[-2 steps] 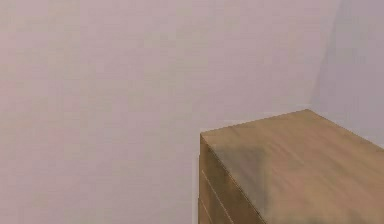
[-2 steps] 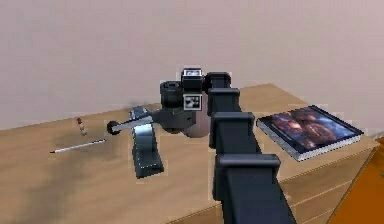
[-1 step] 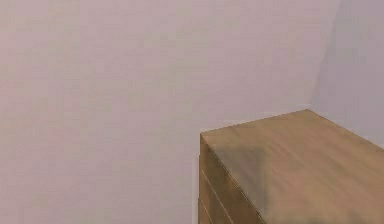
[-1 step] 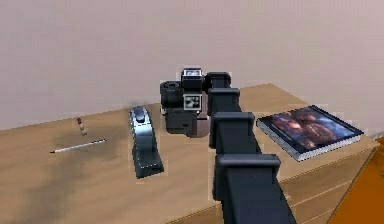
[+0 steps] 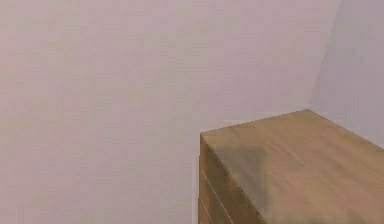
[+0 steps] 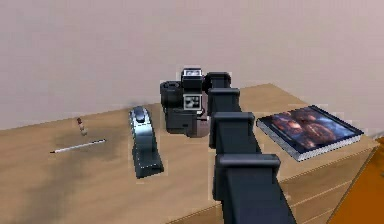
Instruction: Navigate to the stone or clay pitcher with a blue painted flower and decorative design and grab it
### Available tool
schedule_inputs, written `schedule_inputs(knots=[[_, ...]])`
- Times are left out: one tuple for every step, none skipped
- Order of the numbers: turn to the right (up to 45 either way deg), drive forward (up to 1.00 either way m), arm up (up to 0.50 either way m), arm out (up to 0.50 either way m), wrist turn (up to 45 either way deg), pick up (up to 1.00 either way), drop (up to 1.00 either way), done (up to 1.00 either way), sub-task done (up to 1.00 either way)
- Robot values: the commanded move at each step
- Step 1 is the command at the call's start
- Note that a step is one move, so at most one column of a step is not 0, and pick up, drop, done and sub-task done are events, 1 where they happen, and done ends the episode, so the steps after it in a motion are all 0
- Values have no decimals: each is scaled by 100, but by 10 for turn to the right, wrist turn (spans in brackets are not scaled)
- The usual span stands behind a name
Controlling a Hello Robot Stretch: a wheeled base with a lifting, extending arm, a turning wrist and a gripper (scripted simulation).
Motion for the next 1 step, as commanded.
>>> schedule_inputs(knots=[[0,0,0,0,0,100,0,0,0]])
